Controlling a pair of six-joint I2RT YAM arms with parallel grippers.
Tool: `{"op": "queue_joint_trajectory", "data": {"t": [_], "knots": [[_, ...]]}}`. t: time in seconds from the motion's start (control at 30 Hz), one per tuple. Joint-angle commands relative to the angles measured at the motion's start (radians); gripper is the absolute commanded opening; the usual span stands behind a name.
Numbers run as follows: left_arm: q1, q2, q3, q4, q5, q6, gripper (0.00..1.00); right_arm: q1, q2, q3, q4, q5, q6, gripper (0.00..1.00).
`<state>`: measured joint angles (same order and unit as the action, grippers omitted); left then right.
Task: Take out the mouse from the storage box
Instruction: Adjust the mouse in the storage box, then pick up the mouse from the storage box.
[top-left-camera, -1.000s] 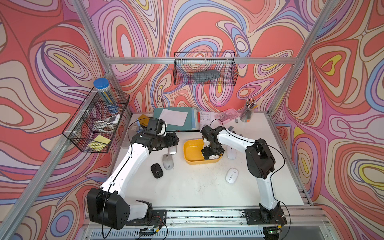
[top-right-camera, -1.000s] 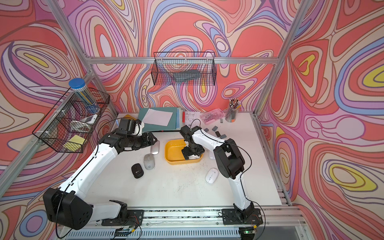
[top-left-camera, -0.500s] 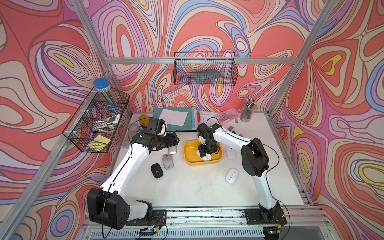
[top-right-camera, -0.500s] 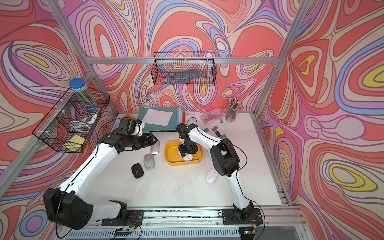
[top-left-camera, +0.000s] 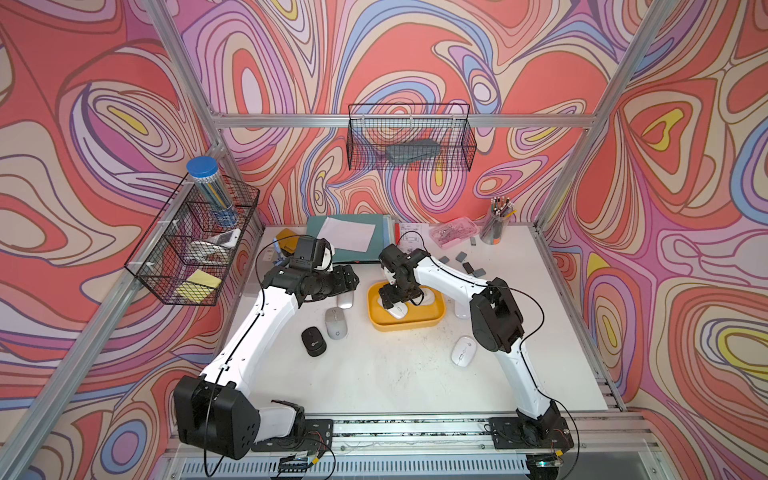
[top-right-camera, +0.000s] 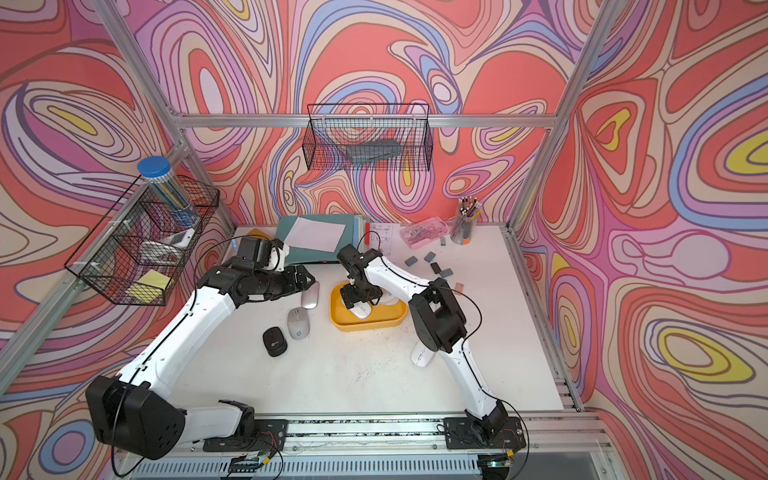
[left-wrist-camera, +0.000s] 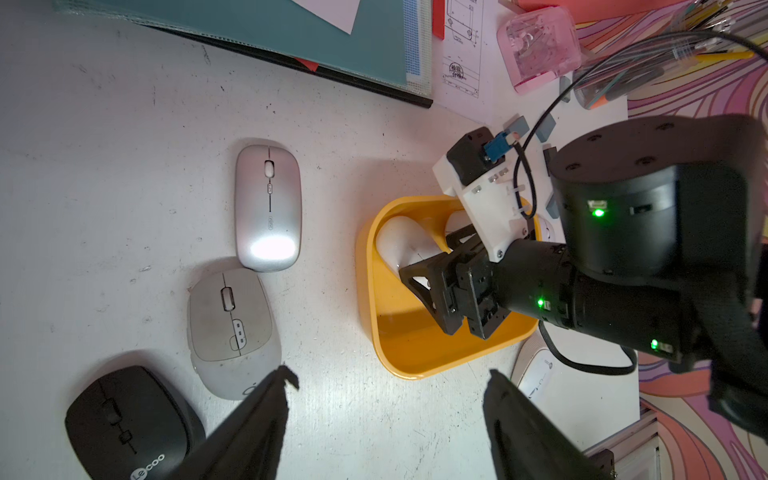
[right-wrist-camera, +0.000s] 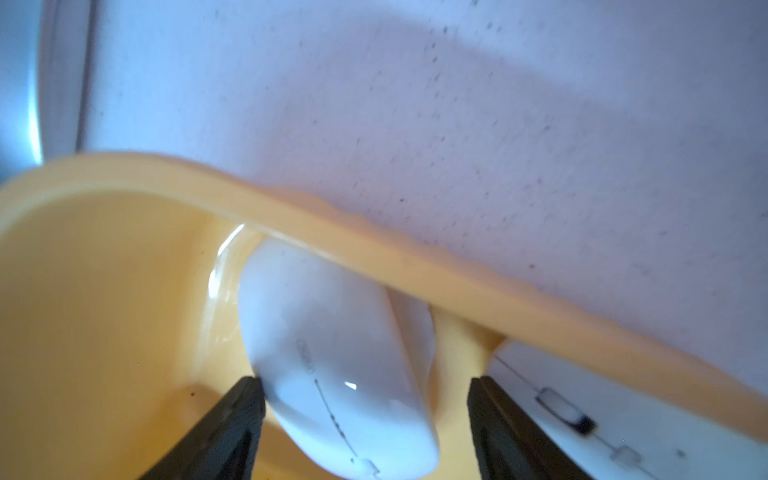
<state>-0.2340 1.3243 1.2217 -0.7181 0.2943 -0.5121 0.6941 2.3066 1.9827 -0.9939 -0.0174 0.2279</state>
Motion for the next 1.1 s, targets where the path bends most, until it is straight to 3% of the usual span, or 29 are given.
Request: {"op": "queue_joint_trajectory", "data": {"t": [0.0,0.1,0.27,0.43,0.6,0.83,1.07], "knots": [[0.006,0.001,-0.005,0.005,0.014,0.014,0.78,-0.011,-0.094,-0.028,0.038,0.144,-0.029,0.83],[0.007,0.0,-0.005,0.006,0.015,0.014,0.78,-0.035,-0.109,-0.068,0.021,0.196,-0.074,0.85],[0.007,0.0,-0.006,0.005,0.017,0.015,0.78,-0.096,-0.114,-0.145,0.055,0.169,-0.087,0.87],[0.007,0.001,-0.007,0.005,0.009,0.017,0.77,-0.169,-0.131,-0.214,0.129,0.028,-0.073,0.86],[0.007,0.006,-0.008,0.007,0.026,0.02,0.76,-0.176,-0.126,-0.235,0.144,-0.026,-0.088,0.85],[0.007,0.001,-0.014,0.014,0.034,0.018,0.75,-0.176,-0.144,-0.269,0.082,-0.208,-0.038,0.81],[0.007,-0.002,-0.014,0.018,0.046,0.015,0.74,-0.159,-0.254,-0.439,0.086,-0.363,0.061,0.8]]}}
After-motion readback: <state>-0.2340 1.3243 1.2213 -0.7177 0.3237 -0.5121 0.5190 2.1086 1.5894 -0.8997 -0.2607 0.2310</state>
